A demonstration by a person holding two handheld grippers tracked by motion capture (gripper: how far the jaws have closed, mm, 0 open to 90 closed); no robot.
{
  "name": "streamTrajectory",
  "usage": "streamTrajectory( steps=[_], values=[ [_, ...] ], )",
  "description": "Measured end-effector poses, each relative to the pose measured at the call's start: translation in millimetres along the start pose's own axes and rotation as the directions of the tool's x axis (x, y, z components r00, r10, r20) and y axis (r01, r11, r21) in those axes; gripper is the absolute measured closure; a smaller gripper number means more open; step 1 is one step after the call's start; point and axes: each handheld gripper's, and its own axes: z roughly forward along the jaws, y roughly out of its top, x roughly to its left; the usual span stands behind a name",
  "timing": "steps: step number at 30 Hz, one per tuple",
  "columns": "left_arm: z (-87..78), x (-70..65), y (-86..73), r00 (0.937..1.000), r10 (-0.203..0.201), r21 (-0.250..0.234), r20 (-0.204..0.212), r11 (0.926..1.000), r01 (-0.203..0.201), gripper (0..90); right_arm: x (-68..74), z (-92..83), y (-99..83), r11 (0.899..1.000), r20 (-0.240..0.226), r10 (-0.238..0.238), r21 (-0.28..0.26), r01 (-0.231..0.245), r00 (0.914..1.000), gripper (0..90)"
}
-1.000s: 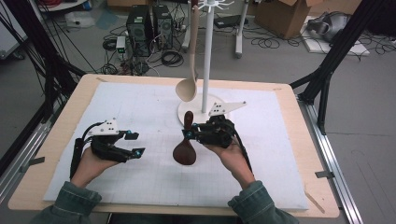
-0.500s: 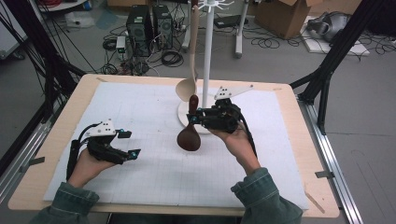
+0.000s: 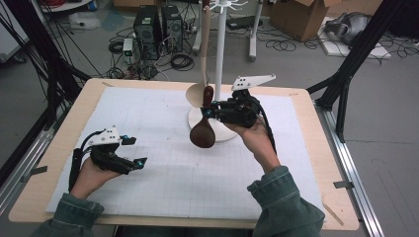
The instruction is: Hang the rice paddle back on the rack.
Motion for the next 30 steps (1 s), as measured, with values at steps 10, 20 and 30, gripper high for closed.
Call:
streamTrajectory(
  steps=[10,20,30],
  values=[
    [0.2,1.1,-1.0,0.9999,0.000,0.008,-0.011,1.0000,0.000,9.0,-11.9,-10.0,24.4,1.000,0.020,-0.014,-0.006,0.014,0.9997,76.7],
    [-1.7,1.1,0.0,0.9998,0.000,0.004,-0.022,1.0000,0.000,6.7,-16.6,-16.9,43.4,0.999,0.030,-0.037,0.000,0.037,0.9989,76.7],
    [-1.3,1.1,-0.1,0.9995,-0.001,0.005,-0.031,1.0000,0.002,6.5,-20.9,-21.7,59.6,0.998,0.035,-0.057,0.002,0.057,0.9978,76.7]
  ],
)
